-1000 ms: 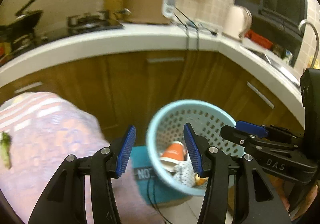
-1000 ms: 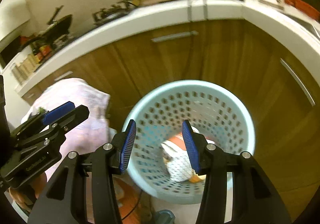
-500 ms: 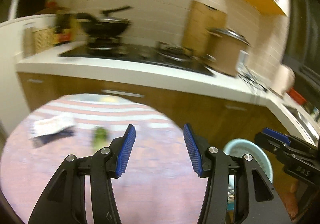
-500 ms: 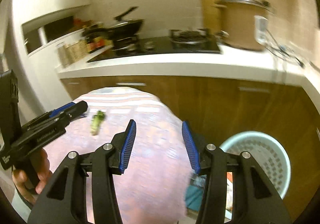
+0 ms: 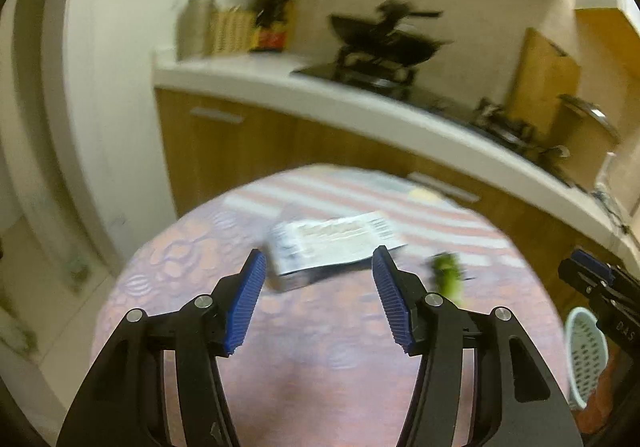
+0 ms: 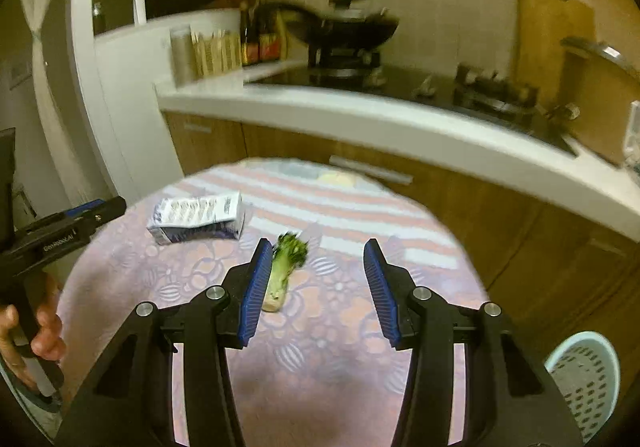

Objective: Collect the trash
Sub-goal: 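Move both tools back over the table toward the milk carton, then grasp the blue-printed milk carton with the left tool while the right tool grasps the bok choy stalk, then carry milk carton and bok choy stalk over the blue basket and open both tools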

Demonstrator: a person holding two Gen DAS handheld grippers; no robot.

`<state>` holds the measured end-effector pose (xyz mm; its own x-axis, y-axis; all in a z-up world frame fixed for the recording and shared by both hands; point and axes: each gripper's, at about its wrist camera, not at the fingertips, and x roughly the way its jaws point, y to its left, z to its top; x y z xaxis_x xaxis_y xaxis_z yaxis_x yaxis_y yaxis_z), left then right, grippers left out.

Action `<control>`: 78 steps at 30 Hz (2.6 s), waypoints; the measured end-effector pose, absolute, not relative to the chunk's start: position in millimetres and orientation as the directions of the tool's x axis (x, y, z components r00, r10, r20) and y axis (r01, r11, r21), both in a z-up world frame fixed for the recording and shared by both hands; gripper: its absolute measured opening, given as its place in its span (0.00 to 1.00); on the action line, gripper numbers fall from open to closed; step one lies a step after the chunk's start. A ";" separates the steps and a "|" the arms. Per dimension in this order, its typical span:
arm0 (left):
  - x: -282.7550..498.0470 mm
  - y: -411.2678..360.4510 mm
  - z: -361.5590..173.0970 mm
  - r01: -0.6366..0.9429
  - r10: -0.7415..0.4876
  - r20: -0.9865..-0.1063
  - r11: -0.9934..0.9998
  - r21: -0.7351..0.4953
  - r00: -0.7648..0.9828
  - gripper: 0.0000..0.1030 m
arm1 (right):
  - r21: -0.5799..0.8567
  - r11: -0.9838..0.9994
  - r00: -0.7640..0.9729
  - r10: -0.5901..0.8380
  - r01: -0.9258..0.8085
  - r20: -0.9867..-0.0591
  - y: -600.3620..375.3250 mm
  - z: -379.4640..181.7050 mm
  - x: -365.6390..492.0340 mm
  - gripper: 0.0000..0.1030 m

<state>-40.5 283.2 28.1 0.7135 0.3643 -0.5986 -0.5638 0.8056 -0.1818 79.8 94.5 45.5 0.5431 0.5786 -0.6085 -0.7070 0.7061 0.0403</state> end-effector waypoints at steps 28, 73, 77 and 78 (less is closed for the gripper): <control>-10.0 261.3 -13.2 -0.330 0.082 -0.666 0.909 -0.256 0.741 0.59 | 0.152 0.694 0.369 0.540 -0.704 -0.757 148.5 -47.5 109.2 0.24; 14.1 177.4 37.3 -0.219 0.076 -0.603 0.961 -0.167 0.794 0.54 | 0.332 0.699 0.282 0.608 -0.634 -0.742 56.4 -10.1 114.8 0.21; 22.8 139.3 42.3 -0.142 0.007 -0.588 0.973 -0.184 0.809 0.54 | 0.199 0.758 0.431 0.543 -0.621 -0.721 16.2 15.5 102.1 0.21; 26.1 126.6 44.3 -0.115 -0.019 -0.582 0.975 -0.192 0.813 0.54 | 0.179 0.769 0.458 0.531 -0.614 -0.713 5.5 20.4 99.9 0.20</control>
